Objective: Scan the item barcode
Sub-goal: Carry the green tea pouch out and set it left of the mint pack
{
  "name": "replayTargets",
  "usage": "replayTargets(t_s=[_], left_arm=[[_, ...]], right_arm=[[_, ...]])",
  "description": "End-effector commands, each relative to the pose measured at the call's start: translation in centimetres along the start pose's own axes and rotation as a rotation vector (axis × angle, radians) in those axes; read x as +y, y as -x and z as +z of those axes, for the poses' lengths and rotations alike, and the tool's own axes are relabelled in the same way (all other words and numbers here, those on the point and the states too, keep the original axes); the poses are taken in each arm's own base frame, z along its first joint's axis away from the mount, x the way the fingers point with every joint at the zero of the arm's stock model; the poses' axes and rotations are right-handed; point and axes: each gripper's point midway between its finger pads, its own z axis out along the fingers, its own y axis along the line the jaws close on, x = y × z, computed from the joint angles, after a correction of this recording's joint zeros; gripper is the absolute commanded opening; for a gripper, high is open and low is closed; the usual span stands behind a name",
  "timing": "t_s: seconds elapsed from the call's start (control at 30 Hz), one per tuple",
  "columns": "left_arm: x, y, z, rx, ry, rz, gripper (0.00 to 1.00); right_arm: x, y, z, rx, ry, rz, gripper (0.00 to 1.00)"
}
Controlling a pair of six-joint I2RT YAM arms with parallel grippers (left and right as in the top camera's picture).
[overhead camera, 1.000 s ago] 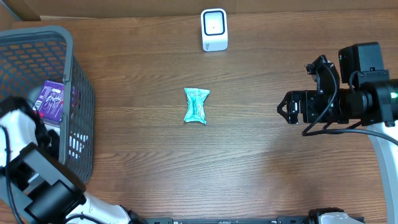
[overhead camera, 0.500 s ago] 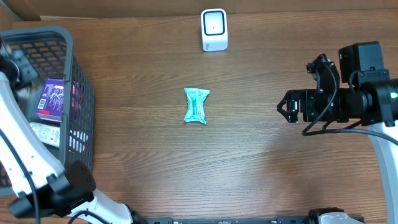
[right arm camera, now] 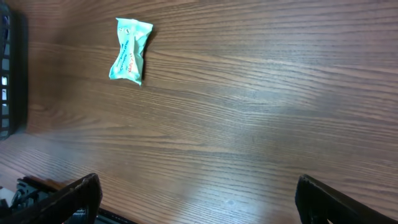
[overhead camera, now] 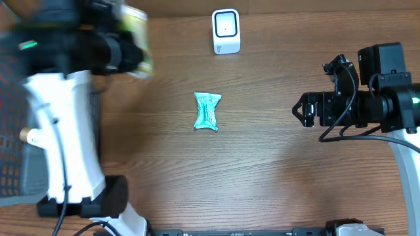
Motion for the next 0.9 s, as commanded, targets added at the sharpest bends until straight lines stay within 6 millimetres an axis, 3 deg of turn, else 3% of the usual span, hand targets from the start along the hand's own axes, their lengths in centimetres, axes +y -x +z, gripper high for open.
replayTargets(t_s=[0.0, 0.27, 0.43, 0.6, 0.67, 0.77, 0.87], left_arm=[[0.0, -2.1, 5.4, 0.111, 0.151, -0.040, 0.04], [1.4, -8.6, 17.1, 0.262, 0.294, -0.103, 0.04], [3.2, -10.2, 22.3, 0.232, 0.280, -0.081, 0.04], [2.8, -11.3, 25.9, 0.190, 0.194, 0.028, 0.05], [2.2, -11.9, 26.6, 0.193, 0.152, 0.044, 0.19], [2.0, -12.2, 27.0, 0.192, 0.138, 0.046, 0.64], [1.9, -11.8, 26.9, 0.186, 0.120, 0.109, 0.68]], right_arm=[[0.3, 0.6, -0.5, -0.034, -0.001, -0.013, 1.00], [0.3, 0.8, -0.5, -0.042, -0.001, -0.016, 1.00], [0.3, 0.9, -0.5, -0.044, -0.001, -0.018, 1.00], [0.3, 0.8, -0.5, -0.040, -0.002, -0.016, 1.00], [0.3, 0.6, -0.5, -0.032, -0.002, -0.013, 1.00], [0.3, 0.3, -0.5, -0.022, -0.002, -0.010, 1.00], [0.3, 0.3, -0.5, -0.019, -0.003, -0.009, 1.00]])
